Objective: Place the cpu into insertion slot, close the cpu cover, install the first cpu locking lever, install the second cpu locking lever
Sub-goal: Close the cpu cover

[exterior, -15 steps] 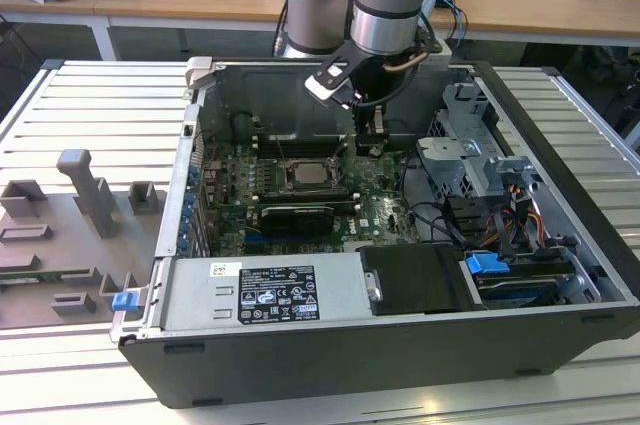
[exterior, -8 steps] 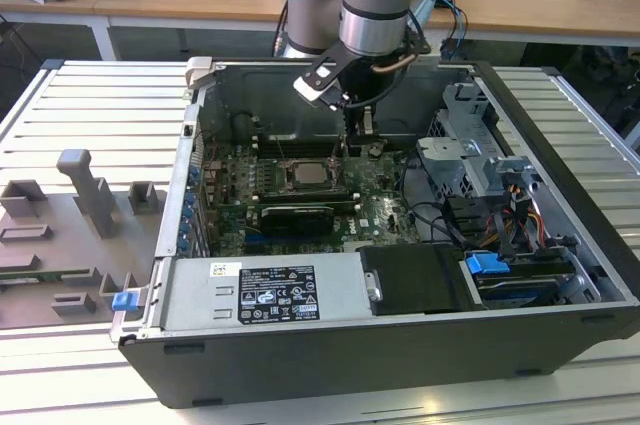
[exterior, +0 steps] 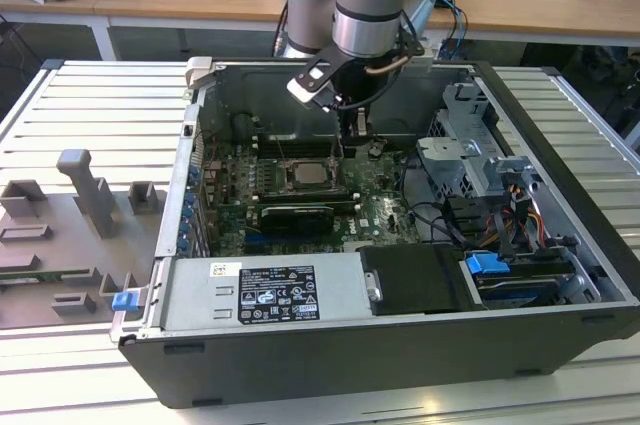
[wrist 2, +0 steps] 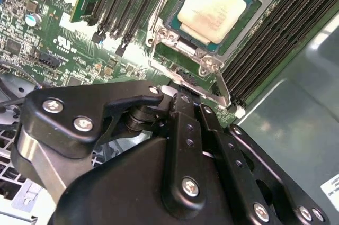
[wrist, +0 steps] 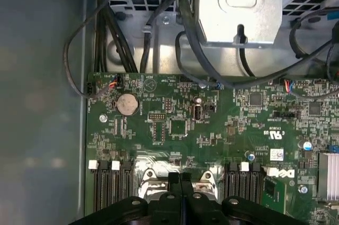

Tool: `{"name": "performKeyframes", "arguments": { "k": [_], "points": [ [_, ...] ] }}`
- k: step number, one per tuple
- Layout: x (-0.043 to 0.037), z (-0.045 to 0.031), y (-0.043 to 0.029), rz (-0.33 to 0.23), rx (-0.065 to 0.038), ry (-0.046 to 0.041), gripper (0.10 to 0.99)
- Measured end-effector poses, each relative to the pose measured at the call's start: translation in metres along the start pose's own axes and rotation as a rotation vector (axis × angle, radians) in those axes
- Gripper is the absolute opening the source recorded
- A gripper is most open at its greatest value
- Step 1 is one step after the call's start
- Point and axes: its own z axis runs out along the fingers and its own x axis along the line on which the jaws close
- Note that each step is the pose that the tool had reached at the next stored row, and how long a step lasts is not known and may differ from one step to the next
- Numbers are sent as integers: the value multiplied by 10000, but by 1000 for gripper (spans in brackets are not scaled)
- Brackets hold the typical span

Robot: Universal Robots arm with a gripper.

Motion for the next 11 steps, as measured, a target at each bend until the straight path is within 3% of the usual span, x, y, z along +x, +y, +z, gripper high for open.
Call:
{"name": "performKeyframes", "arguments": {
  "k": [11],
  "points": [
    [9, 69, -193, 0, 0, 0, 106]
  ]
}}
